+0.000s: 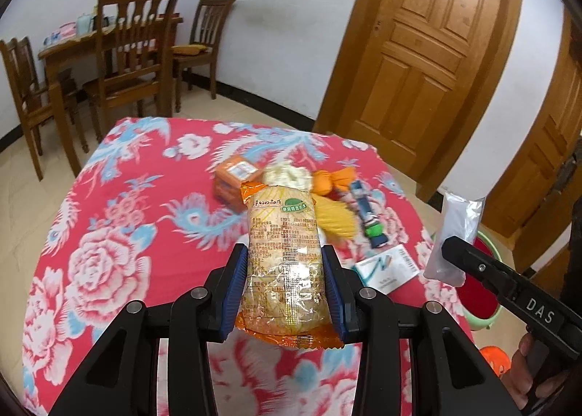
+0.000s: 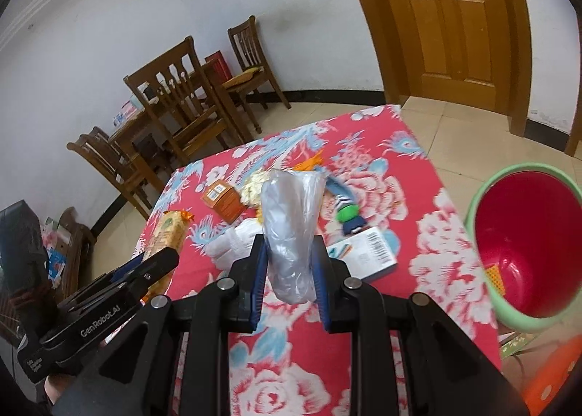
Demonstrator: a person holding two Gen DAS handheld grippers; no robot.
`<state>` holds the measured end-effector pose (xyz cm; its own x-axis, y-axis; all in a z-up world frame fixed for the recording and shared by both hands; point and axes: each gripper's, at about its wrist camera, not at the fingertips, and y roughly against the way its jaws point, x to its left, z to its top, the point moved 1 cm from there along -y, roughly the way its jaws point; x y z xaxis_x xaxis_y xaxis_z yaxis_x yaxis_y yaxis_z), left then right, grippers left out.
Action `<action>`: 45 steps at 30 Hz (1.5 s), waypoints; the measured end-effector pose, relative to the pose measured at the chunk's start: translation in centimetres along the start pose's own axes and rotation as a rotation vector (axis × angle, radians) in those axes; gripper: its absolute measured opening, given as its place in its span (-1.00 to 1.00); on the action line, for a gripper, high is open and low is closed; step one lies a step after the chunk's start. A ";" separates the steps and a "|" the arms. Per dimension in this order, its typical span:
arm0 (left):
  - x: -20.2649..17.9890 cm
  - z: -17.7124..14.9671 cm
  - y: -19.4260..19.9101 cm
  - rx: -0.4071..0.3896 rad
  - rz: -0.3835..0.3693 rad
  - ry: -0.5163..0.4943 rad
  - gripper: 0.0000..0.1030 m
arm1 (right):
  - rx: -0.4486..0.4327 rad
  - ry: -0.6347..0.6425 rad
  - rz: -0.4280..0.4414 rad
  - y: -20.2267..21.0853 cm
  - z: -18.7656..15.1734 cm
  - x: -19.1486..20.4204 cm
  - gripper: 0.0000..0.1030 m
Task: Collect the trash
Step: 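Carry the snack bag and plastic bag over the bucket and release both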
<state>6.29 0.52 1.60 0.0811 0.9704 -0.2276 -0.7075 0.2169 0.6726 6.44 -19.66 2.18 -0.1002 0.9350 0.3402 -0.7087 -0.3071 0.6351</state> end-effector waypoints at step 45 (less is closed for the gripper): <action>-22.2 -1.1 -10.6 0.150 -0.196 -0.309 -0.20 | -0.043 -0.358 -0.284 4.0 -1.6 -20.9 -0.47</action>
<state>11.23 -23.42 -1.26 0.4281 0.8903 -0.1552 -0.5485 0.3925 0.7383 4.58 -40.21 -3.46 0.3442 0.8588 0.3795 -0.7024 -0.0327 0.7111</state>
